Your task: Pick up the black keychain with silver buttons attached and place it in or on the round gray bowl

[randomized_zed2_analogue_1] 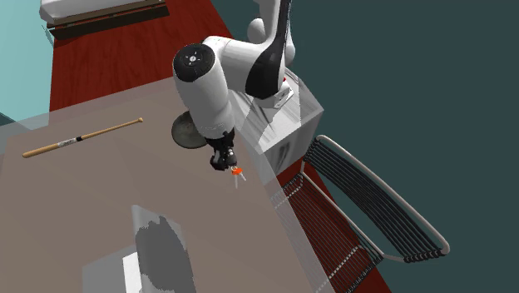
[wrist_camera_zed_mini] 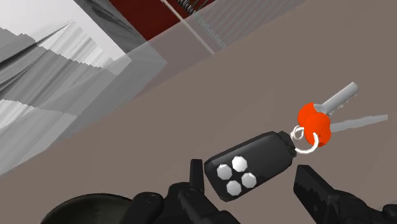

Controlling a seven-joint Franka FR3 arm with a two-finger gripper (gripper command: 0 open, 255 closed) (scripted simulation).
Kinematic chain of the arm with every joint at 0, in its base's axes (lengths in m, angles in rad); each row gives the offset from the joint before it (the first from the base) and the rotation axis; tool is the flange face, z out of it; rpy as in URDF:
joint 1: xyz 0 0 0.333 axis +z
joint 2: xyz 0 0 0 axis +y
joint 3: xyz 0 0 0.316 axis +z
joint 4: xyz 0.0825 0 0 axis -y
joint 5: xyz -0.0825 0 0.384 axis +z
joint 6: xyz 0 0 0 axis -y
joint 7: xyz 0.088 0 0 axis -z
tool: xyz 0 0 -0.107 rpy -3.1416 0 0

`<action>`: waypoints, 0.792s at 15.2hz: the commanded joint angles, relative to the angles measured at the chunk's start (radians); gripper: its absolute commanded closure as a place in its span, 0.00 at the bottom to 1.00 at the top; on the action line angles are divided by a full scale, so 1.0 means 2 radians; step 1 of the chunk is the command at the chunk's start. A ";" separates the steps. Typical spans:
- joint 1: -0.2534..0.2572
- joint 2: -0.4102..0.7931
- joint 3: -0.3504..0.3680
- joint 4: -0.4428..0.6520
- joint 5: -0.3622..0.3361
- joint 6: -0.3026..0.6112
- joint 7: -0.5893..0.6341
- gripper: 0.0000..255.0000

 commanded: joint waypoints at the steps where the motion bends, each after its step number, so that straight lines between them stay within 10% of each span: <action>1: -0.008 -0.027 -0.017 -0.027 0.017 0.003 -0.035 1.00; 12: -0.046 -0.121 -0.122 -0.113 0.040 -0.008 -0.195 1.00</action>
